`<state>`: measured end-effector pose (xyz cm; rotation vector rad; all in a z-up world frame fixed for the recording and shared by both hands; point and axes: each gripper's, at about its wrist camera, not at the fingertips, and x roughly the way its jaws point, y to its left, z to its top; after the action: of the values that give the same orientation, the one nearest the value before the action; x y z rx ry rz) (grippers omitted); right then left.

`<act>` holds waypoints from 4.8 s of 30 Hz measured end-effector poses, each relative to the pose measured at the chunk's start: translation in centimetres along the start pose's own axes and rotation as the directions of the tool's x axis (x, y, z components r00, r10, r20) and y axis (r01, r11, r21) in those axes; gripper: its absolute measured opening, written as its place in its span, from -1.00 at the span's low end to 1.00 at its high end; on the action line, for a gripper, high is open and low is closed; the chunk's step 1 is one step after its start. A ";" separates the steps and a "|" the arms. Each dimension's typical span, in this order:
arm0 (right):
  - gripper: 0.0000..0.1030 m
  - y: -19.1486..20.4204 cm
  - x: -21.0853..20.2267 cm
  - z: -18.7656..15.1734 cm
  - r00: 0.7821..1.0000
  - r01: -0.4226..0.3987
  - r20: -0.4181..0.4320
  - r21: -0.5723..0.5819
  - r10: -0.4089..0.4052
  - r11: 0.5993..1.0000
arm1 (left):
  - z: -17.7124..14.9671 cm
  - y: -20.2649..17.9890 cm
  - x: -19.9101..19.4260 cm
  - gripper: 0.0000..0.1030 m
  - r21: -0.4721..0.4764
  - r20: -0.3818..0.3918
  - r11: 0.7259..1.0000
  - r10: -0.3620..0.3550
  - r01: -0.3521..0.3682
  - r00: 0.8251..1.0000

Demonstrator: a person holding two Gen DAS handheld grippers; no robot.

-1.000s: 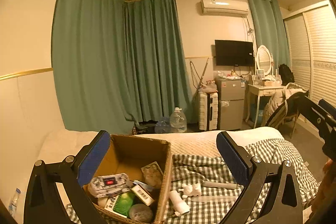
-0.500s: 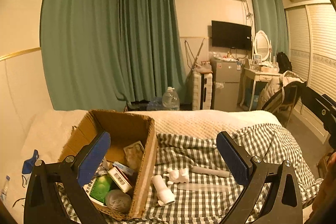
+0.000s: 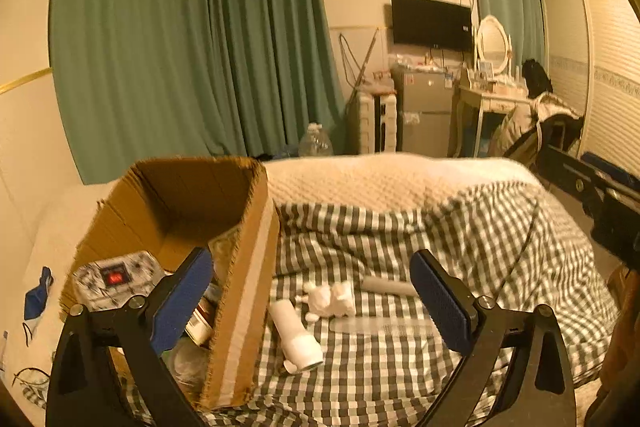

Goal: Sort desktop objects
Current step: 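Grasp the white plastic bottle with the left gripper while the right grasps the white rod, then lift the white bottle and white rod and carry both over the cardboard box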

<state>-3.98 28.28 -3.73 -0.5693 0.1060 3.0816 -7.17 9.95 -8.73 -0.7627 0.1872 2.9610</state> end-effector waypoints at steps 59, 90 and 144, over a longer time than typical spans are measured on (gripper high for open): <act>-0.36 1.9 22.6 -13.9 0.779 -0.148 -0.625 -0.264 -0.052 0.953 | -12.5 2.7 15.2 -0.05 -0.175 -0.486 0.984 -0.053 -0.038 0.872; -0.68 -2.8 12.5 -6.6 0.919 0.201 -0.340 -0.029 -0.198 0.979 | -7.6 -1.1 5.5 -0.05 0.039 -0.199 0.993 -0.105 0.115 0.974; -0.68 9.6 -12.9 4.1 0.949 0.137 0.262 0.157 -0.175 0.978 | 2.4 11.5 -14.6 -0.05 -0.057 0.314 0.996 -0.051 0.072 0.948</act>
<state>6.38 19.09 5.36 -0.1329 0.2542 2.9309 3.16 -1.79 1.59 -0.2893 0.0406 2.9878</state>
